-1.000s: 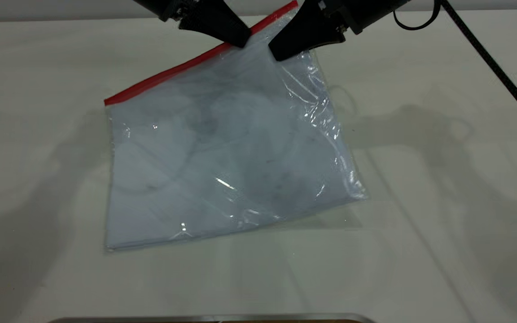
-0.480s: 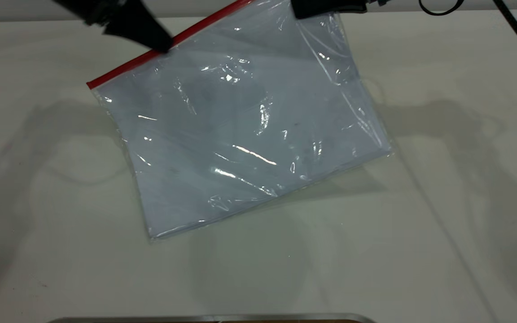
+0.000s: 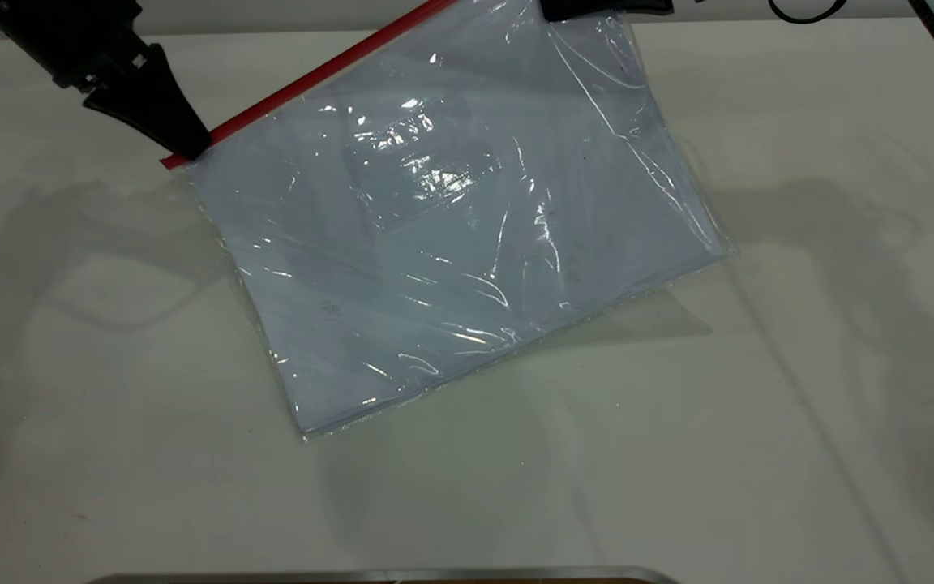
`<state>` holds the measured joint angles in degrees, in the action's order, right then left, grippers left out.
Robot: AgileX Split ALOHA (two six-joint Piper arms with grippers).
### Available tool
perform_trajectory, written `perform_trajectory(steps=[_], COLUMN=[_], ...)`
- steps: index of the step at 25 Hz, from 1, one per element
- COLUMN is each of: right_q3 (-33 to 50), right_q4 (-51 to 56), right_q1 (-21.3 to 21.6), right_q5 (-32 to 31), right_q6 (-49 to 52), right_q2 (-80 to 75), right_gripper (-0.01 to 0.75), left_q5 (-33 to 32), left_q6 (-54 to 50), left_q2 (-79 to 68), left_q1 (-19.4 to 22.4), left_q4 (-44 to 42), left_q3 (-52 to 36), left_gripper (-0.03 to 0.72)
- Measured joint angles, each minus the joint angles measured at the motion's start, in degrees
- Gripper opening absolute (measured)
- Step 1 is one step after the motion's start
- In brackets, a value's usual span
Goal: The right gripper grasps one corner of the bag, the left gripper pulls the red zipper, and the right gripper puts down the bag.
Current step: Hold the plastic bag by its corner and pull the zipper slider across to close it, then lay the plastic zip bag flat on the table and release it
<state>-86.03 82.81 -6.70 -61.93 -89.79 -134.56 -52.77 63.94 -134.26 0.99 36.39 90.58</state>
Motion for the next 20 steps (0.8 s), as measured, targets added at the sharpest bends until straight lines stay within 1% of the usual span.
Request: perform_trajectory(steps=[8, 11, 14, 17, 19, 20], right_q3=[0.0, 0.0, 0.0, 0.0, 0.0, 0.0], right_q4=[0.1, 0.1, 0.1, -0.6, -2.2, -3.4], right_q1=[0.3, 0.4, 0.5, 0.4, 0.2, -0.2], right_q5=[0.1, 0.7, 1.8, 5.3, 8.7, 10.3], right_q6=[0.0, 0.0, 0.0, 0.7, 1.5, 1.9], right_q2=[0.0, 0.0, 0.0, 0.0, 0.0, 0.0], right_gripper=[0.034, 0.034, 0.034, 0.051, 0.082, 0.116], left_q5=[0.5, 0.7, 0.7, 0.7, 0.1, -0.5], left_q6=[-1.0, -1.9, -2.0, -2.4, -2.4, -2.4], left_q2=[0.0, 0.2, 2.2, 6.9, 11.3, 13.7], left_q1=[0.1, 0.1, 0.4, 0.5, 0.5, 0.5], left_q4=[-1.5, -0.4, 1.4, 3.5, 5.1, 6.1], left_q3=[0.0, 0.0, 0.0, 0.0, 0.0, 0.0], left_gripper=[0.105, 0.133, 0.203, 0.307, 0.359, 0.379])
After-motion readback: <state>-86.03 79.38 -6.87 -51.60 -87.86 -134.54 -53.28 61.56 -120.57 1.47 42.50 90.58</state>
